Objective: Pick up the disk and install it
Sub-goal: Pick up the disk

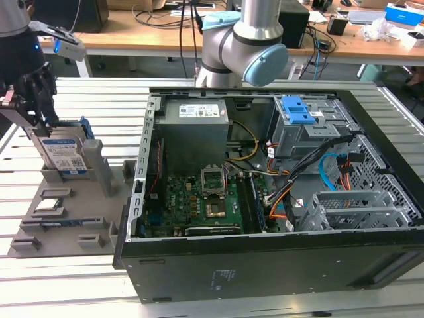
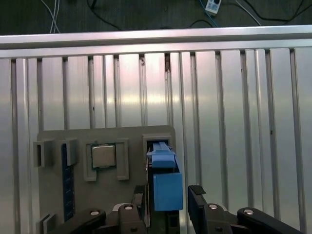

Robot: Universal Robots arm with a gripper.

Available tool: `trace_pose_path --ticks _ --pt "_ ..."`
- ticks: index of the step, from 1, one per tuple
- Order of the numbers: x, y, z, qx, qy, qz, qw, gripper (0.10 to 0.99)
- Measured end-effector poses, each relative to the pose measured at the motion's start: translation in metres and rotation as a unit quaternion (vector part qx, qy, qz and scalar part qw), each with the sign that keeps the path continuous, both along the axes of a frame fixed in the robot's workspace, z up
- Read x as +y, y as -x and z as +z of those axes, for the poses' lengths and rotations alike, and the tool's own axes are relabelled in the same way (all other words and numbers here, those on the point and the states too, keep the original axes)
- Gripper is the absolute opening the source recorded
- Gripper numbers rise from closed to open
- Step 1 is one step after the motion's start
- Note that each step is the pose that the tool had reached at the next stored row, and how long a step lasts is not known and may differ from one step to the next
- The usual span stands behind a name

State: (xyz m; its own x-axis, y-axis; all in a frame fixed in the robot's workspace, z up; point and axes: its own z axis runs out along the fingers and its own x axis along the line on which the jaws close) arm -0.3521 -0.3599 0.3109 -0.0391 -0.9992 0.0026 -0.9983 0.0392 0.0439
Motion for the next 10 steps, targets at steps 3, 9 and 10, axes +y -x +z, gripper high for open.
trace_pose_path --ticks 3,9,10 --pt "-0.0001 -0.0007 -0.0065 0.0001 0.0003 0.001 1.0000 0.482" --pt "0.0000 -0.0024 -0.0214 0.0001 0.0004 0.002 1.0000 0.482" --pt "0.0000 -0.0025 -0.0224 0.0001 0.0005 0.002 1.0000 0.482"
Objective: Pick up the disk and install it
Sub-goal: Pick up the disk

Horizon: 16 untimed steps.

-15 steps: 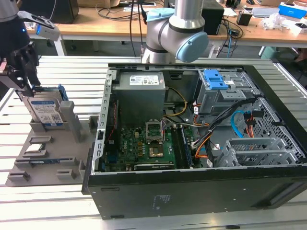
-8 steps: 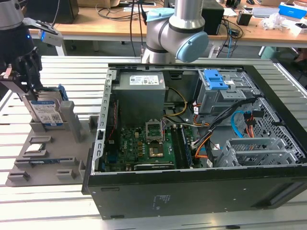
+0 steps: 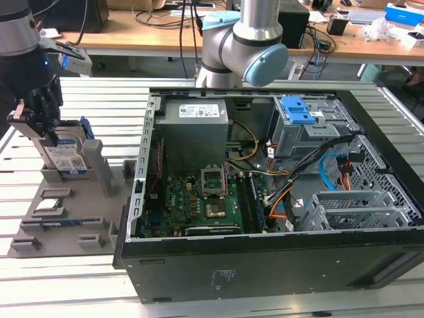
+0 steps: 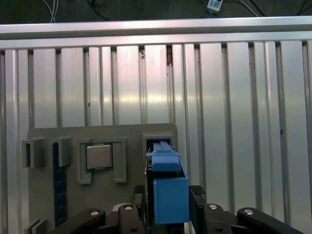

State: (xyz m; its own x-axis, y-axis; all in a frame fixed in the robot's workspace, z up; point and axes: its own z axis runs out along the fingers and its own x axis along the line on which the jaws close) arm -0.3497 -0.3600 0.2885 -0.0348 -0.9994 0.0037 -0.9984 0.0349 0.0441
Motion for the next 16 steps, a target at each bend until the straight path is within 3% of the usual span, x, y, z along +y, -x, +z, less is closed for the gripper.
trace_pose_path --ticks 6,10,16 --pt "0.0000 0.0000 -0.0002 0.0000 0.0016 0.000 1.0000 0.482" --pt "0.0000 0.0000 -0.0002 0.0000 0.0022 0.000 1.0000 0.365" --pt "0.0000 0.0000 -0.0002 0.0000 0.0034 0.000 1.0000 0.365"
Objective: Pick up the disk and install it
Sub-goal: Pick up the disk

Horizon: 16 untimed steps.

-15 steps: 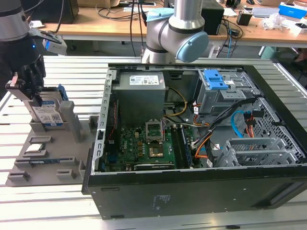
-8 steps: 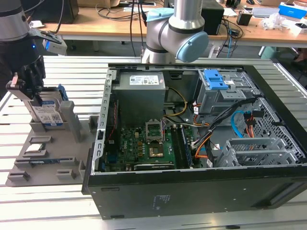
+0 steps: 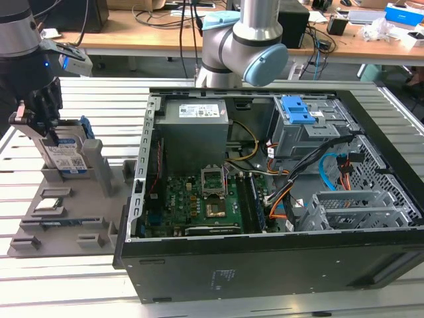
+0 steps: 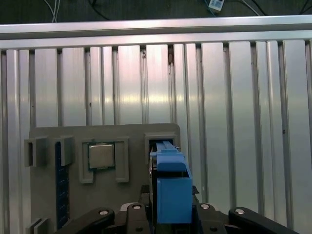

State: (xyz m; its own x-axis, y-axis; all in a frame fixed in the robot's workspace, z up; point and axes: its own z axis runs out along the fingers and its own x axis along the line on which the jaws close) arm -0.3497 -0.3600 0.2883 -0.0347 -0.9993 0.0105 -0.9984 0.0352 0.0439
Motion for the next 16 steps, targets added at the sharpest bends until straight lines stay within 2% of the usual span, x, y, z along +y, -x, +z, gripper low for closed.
trace_pose_path --ticks 5,8,9,16 --pt "0.0000 -0.0001 0.0003 0.0000 0.0006 0.000 1.0000 0.365" --pt "0.0000 -0.0001 0.0037 0.0000 0.0006 0.000 1.0000 0.365" --pt "0.0001 -0.0002 0.0086 0.0000 0.0007 0.000 1.0000 0.365" --pt "0.0007 -0.0002 0.0281 0.0000 0.0014 0.000 1.0000 0.365"
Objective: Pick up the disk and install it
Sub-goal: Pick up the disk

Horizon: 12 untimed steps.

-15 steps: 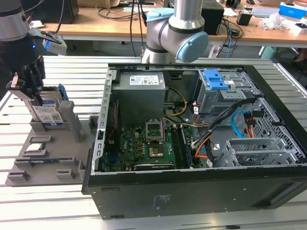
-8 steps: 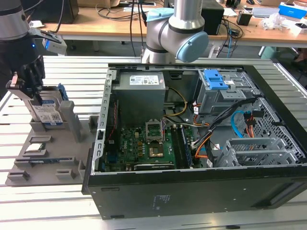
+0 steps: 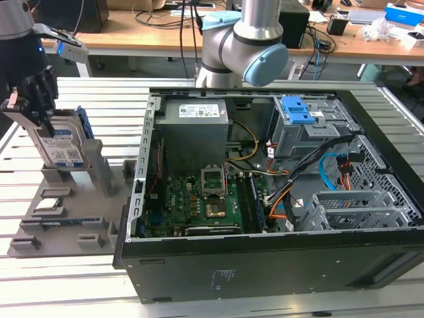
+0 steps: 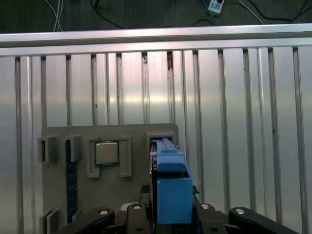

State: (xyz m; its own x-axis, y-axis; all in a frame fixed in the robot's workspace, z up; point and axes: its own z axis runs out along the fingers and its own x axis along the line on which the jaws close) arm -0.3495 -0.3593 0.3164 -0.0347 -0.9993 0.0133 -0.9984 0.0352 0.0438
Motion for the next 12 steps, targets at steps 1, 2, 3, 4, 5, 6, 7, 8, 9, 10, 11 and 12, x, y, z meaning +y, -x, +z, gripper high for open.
trace_pose_path --ticks 1,2,3,4,5,6,7,8,9,10,11,12 --pt "0.0002 0.0000 0.0056 0.0000 0.0002 0.000 1.0000 0.365" --pt "0.0004 0.0001 0.0094 0.0000 0.0004 0.000 1.0000 0.365" --pt "0.0007 0.0000 0.0136 0.0000 0.0008 0.000 1.0000 0.365" --pt "0.0008 -0.0001 0.0168 0.0000 0.0010 0.000 1.0000 0.365" --pt "0.0009 -0.0001 0.0186 0.0000 0.0011 0.000 1.0000 0.365" --pt "0.0010 -0.0001 0.0203 0.0000 0.0012 0.000 1.0000 0.365" --pt "0.0011 -0.0001 0.0236 0.0000 0.0013 0.000 1.0000 0.365" --pt "0.0012 -0.0001 0.0263 0.0000 0.0014 0.000 1.0000 0.365" --pt "0.0014 -0.0002 0.0296 0.0000 0.0015 0.000 1.0000 0.365" --pt "0.0015 -0.0002 0.0322 0.0000 0.0017 0.000 1.0000 0.365" --pt "0.0016 -0.0002 0.0338 0.0000 0.0017 0.000 1.0000 0.365" --pt "0.0016 -0.0002 0.0354 -0.0001 0.0018 0.000 1.0000 0.365"
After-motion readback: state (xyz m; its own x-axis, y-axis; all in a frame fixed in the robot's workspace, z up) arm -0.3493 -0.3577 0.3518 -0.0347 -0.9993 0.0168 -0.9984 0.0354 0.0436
